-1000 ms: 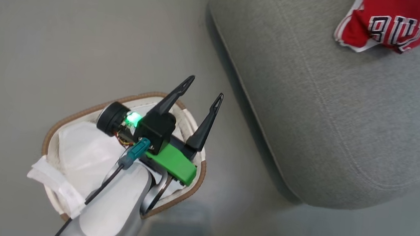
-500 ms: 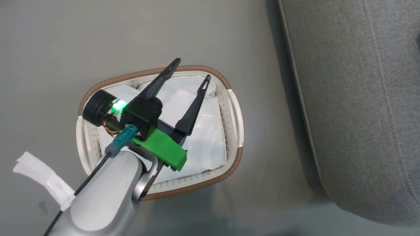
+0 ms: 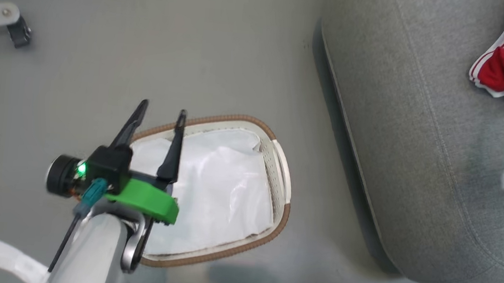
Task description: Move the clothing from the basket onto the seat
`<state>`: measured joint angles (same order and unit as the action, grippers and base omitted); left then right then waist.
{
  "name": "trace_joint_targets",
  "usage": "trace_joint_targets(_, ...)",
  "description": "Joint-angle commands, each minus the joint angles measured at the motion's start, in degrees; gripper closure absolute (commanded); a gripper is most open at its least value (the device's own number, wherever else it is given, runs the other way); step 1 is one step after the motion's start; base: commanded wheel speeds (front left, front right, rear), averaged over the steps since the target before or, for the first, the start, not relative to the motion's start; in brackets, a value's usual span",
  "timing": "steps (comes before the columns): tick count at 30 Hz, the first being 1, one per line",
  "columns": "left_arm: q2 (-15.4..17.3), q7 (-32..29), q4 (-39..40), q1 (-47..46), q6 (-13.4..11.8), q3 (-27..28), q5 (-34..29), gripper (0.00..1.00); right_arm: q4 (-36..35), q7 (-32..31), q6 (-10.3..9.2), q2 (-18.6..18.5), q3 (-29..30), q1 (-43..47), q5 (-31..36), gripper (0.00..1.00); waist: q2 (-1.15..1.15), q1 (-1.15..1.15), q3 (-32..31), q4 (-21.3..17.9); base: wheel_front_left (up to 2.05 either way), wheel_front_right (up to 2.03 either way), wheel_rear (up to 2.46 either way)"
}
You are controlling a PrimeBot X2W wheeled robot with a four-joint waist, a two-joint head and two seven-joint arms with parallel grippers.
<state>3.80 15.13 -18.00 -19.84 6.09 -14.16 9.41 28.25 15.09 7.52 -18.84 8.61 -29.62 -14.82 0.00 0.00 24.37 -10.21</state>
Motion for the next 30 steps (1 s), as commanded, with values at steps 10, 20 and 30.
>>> trace_joint_targets(10,-0.57,0.03,2.80,9.12,-5.31,10.15,-2.92,0.00,-7.57,0.10,-0.06,6.07,-9.52,5.59,-2.68,0.00,0.00,0.00,-10.57,5.94,0.00,0.00,0.00)
trace_joint_targets(20,-0.83,0.03,2.54,14.16,-6.24,15.09,-3.85,0.00,-6.10,0.10,-0.06,10.24,-14.66,9.11,-1.91,0.00,0.00,0.00,-15.24,10.55,0.00,0.00,0.00)
trace_joint_targets(30,-0.87,0.03,2.05,19.48,-4.00,16.19,-0.71,0.00,-5.58,0.10,-0.06,11.49,-14.71,16.08,-1.34,0.00,0.00,0.00,-19.84,10.08,0.00,0.00,0.00)
